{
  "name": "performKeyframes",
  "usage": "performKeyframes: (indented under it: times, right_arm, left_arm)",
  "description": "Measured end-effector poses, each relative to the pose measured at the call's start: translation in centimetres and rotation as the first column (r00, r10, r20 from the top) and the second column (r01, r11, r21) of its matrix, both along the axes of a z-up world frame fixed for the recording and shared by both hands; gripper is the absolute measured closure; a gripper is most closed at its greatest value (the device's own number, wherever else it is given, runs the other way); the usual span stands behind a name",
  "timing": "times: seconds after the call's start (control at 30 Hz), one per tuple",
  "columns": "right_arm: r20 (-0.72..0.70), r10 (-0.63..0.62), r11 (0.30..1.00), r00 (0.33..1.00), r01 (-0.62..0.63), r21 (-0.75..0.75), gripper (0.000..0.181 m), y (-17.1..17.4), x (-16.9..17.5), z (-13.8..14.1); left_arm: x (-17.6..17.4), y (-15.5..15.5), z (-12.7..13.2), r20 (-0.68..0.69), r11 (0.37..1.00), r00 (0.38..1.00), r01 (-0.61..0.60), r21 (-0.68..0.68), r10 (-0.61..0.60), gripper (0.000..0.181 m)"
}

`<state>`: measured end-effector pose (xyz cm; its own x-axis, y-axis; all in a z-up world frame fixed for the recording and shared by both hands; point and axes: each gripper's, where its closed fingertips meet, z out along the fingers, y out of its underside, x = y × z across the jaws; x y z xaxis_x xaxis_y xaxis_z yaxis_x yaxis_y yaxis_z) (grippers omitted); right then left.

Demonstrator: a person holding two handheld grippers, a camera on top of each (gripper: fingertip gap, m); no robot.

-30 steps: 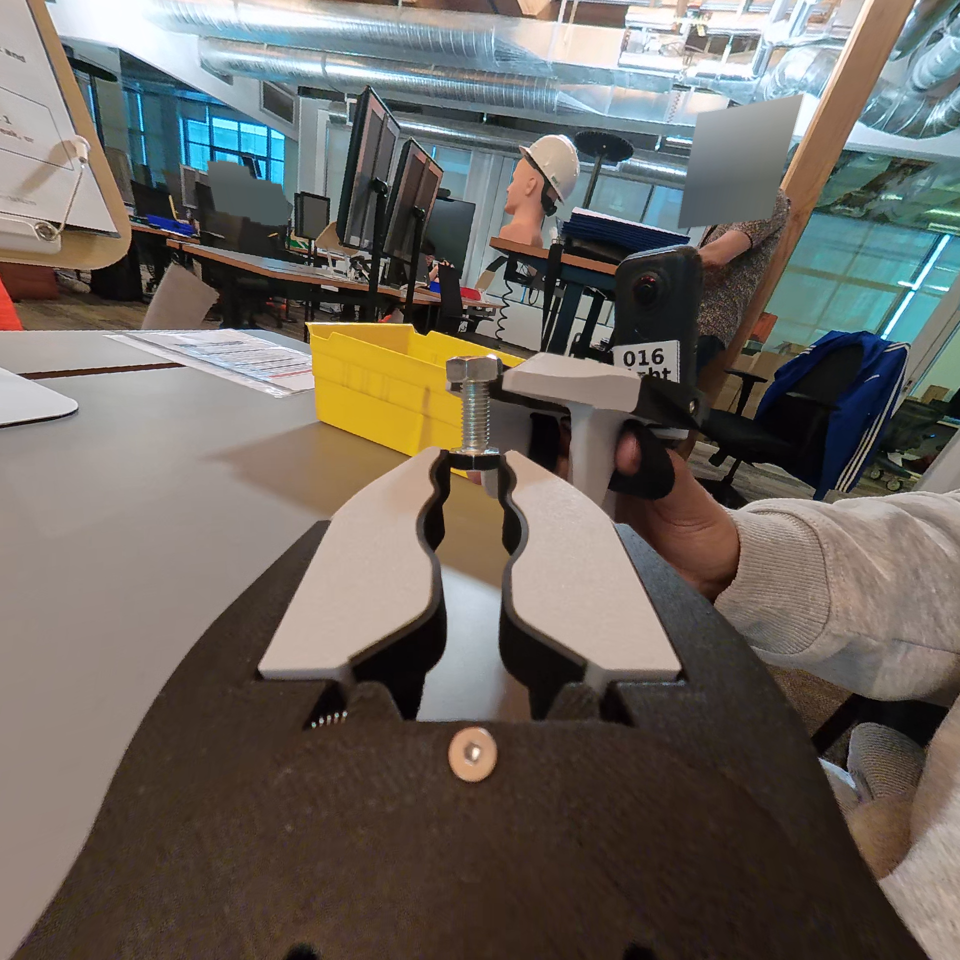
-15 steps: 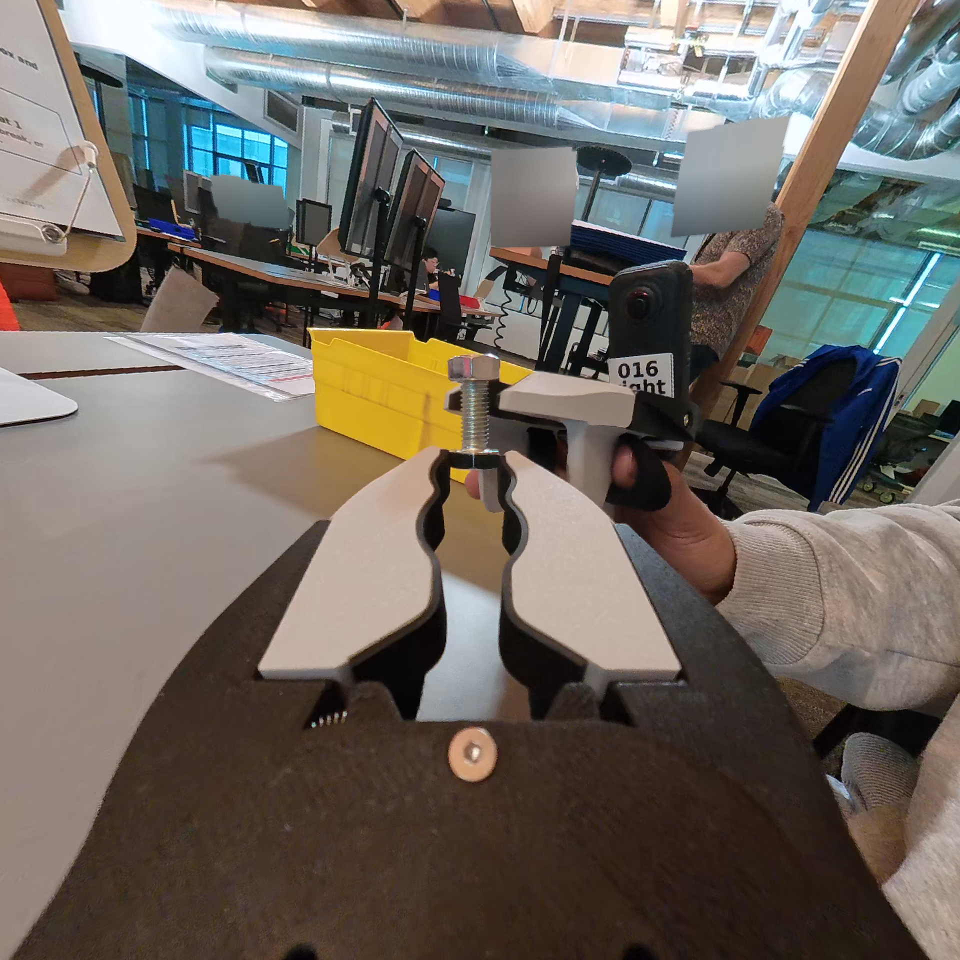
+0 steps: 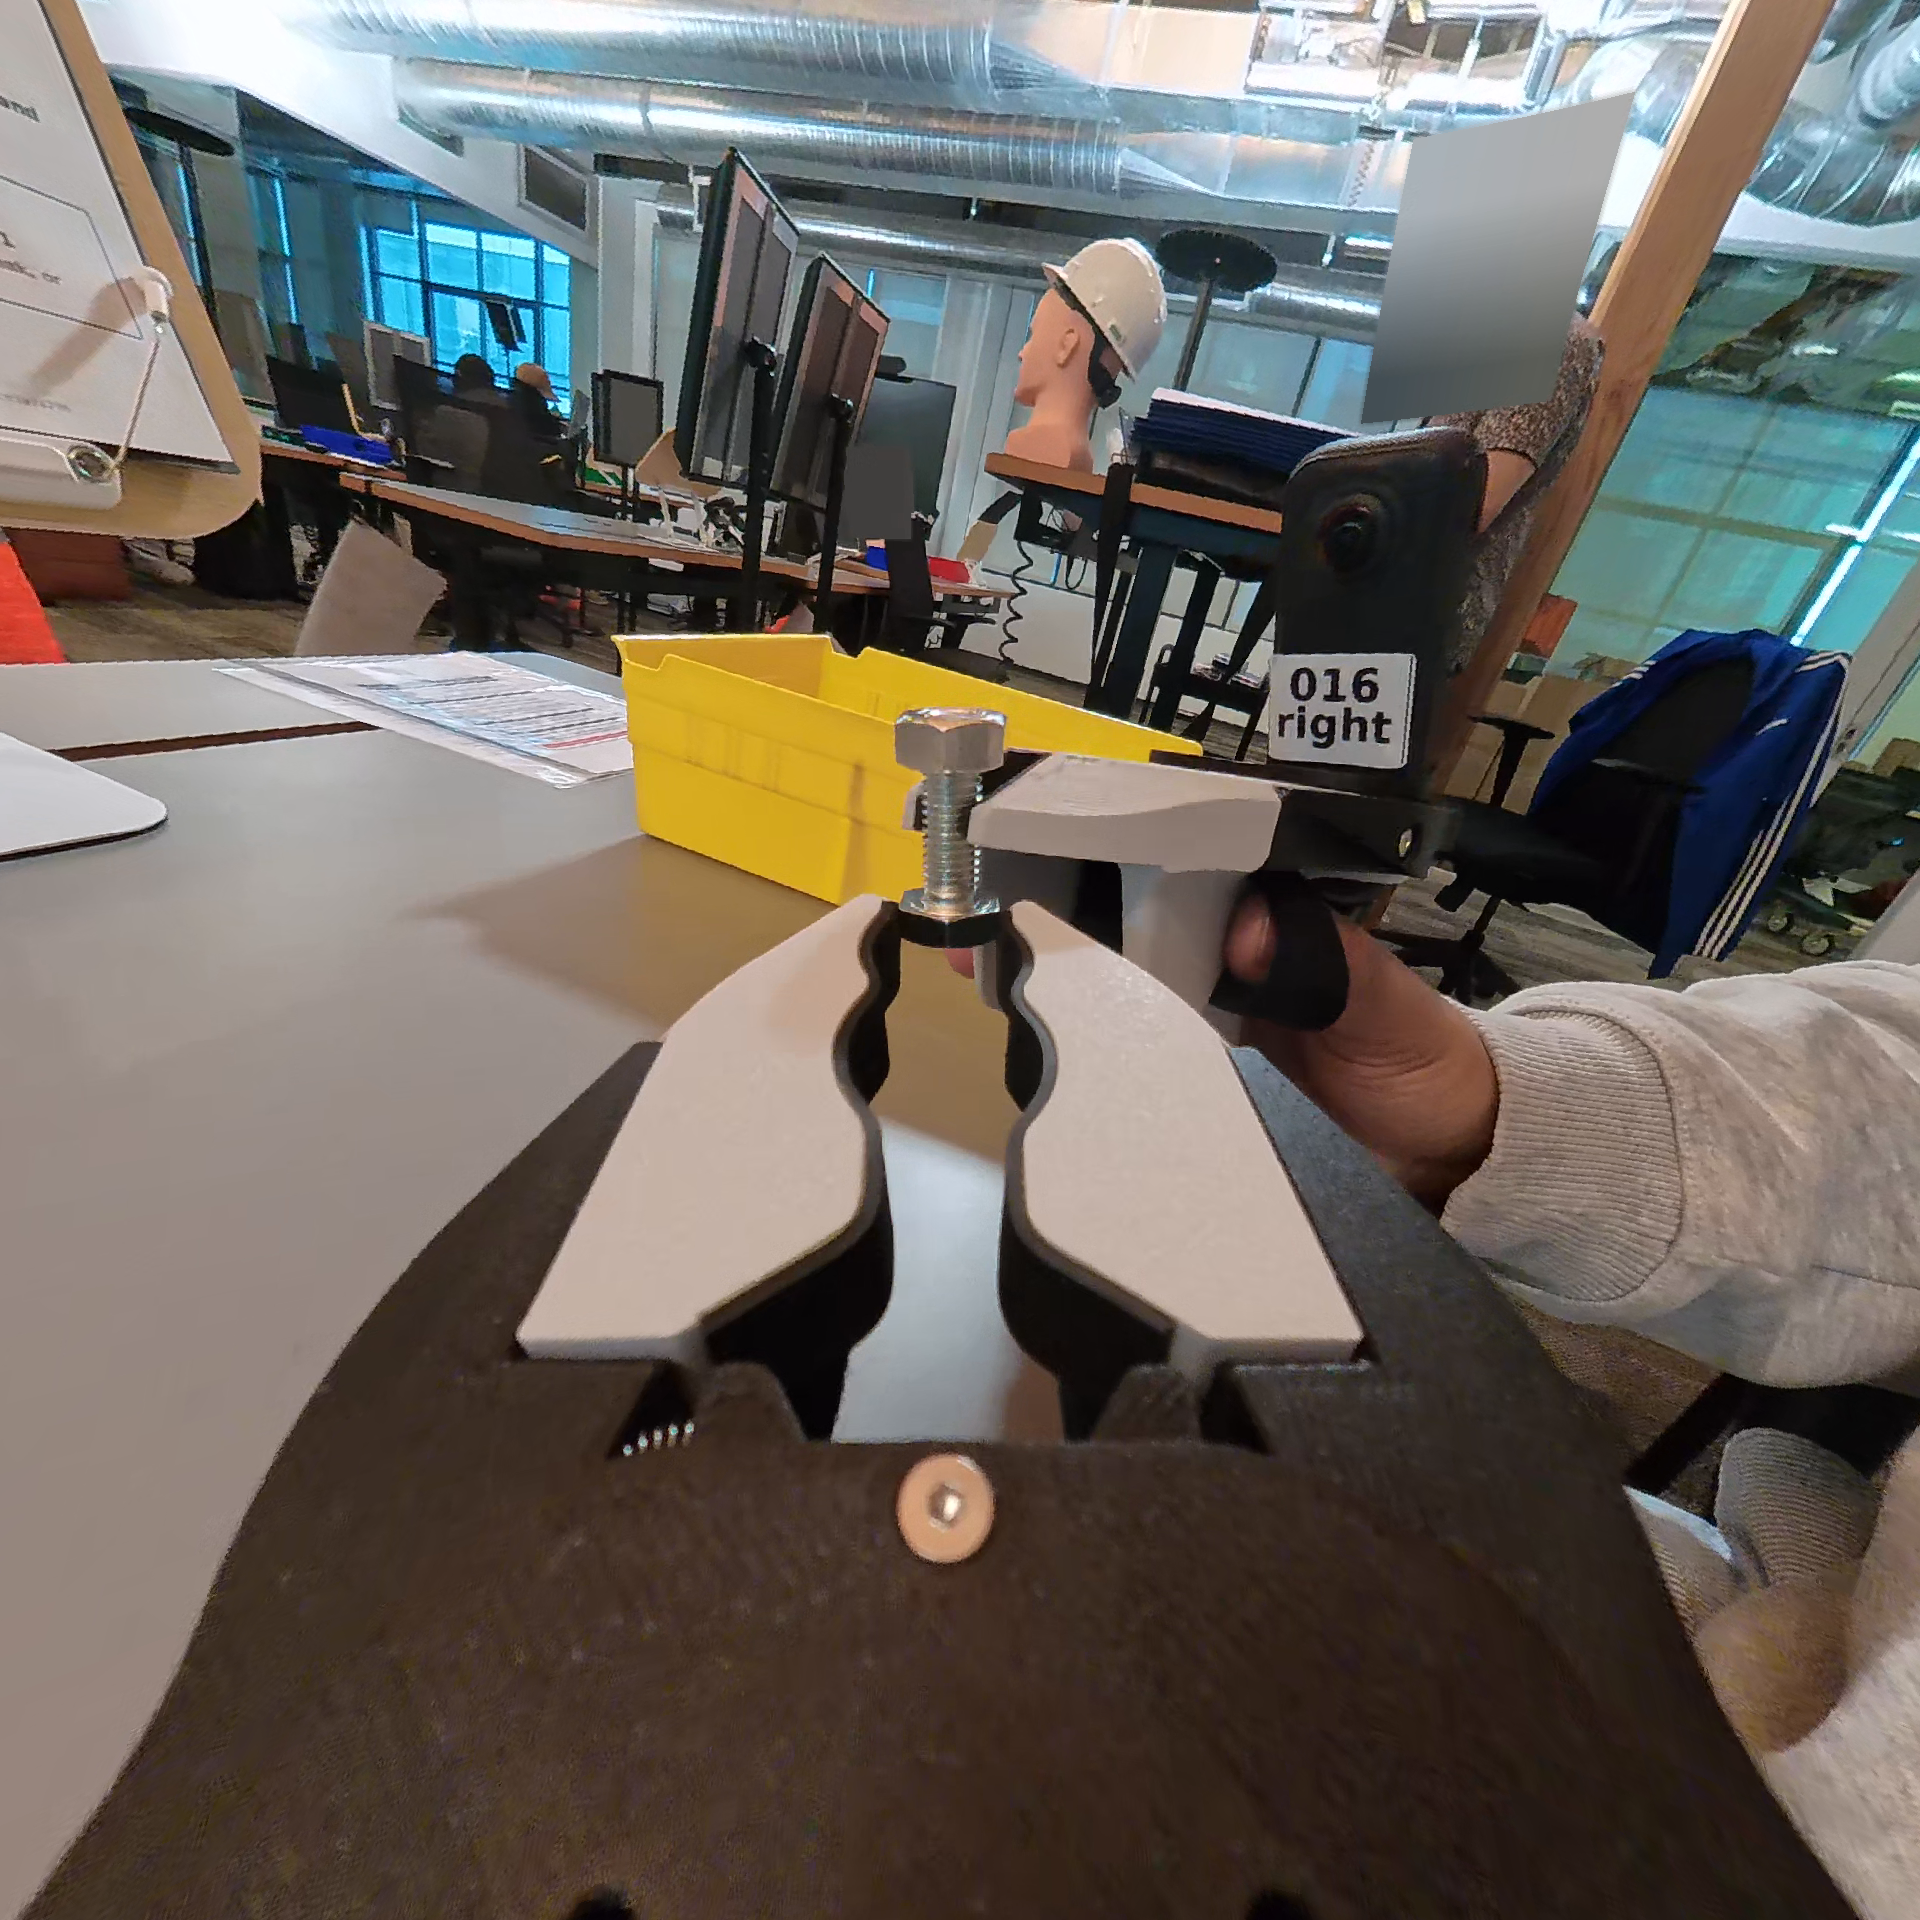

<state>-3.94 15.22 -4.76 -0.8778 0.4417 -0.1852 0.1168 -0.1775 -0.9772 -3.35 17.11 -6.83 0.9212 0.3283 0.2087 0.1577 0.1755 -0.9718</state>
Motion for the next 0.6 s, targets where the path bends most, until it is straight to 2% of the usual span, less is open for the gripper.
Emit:
performKeyframes:
  times: [0.6]
  right_arm:
    - [0.011,0.023,0.996,1.000,-0.022,-0.090,0.164,0.66,0.02,0.92]
  left_arm:
    - [-0.11,-0.22,0.40,0.013,0.999,1.000,0.002,0.037,-0.003,0.164]
